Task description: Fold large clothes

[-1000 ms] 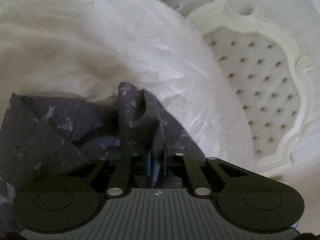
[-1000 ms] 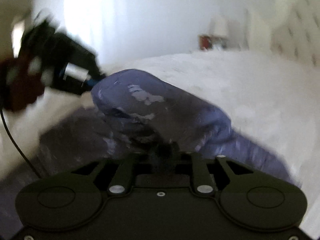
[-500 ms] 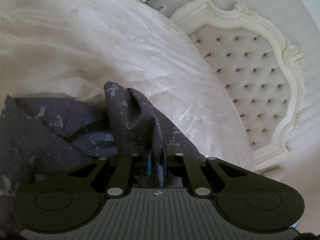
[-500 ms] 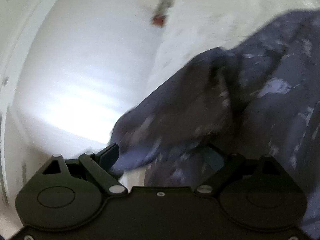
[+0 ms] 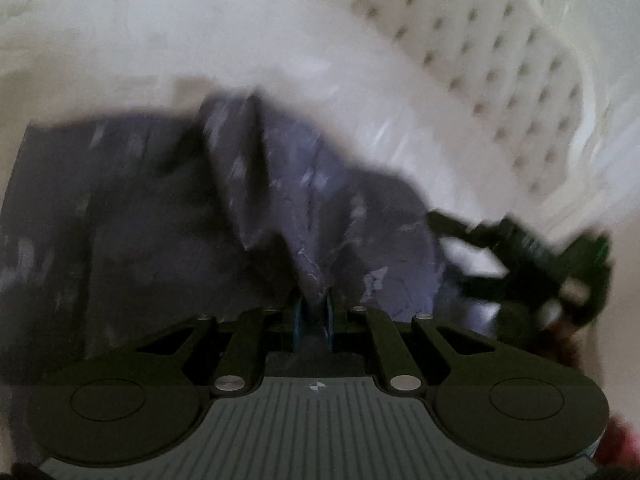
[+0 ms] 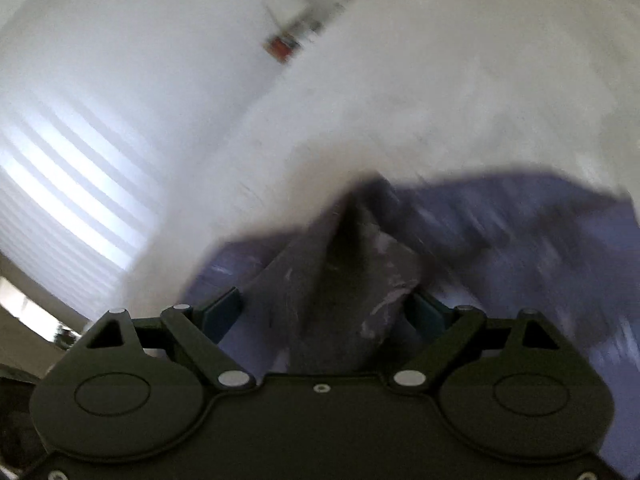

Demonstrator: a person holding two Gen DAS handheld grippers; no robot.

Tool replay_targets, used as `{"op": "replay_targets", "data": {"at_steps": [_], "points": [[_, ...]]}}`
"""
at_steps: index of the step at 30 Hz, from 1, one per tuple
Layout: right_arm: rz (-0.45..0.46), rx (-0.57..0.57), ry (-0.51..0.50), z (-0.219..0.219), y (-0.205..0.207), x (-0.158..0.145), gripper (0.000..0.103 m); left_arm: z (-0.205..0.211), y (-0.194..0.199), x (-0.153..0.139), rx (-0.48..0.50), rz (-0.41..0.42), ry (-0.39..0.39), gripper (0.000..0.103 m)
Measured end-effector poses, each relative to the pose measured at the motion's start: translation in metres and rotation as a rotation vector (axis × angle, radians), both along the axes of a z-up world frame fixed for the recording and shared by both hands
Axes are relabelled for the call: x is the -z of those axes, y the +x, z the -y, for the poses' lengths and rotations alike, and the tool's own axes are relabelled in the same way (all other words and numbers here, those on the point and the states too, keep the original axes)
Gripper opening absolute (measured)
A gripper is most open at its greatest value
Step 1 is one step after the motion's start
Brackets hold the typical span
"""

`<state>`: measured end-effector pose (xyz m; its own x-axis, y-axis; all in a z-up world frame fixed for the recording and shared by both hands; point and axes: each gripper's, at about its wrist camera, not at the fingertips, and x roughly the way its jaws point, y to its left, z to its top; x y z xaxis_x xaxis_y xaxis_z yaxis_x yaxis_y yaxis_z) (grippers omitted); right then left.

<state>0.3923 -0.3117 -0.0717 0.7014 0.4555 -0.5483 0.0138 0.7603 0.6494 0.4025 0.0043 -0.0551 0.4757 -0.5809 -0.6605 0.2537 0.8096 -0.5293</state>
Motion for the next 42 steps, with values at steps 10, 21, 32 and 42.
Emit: {"op": "replay_targets", "data": {"at_steps": [10,21,32,42], "points": [[0.046,0.005,0.071,-0.004,-0.056,0.011,0.091,-0.028,-0.002,-0.01,-0.078,0.126,-0.032,0.046],[0.054,-0.036,0.074,-0.034,-0.058,0.01,0.047,-0.015,0.017,0.001,-0.133,0.068,-0.074,0.012],[0.023,-0.051,-0.179,-0.034,-0.079,0.004,0.037,-0.011,-0.032,0.009,-0.11,0.12,-0.018,0.012],[0.181,0.03,-0.253,-0.037,-0.116,-0.005,0.08,-0.024,-0.044,0.039,-0.126,0.185,-0.082,0.015]]}}
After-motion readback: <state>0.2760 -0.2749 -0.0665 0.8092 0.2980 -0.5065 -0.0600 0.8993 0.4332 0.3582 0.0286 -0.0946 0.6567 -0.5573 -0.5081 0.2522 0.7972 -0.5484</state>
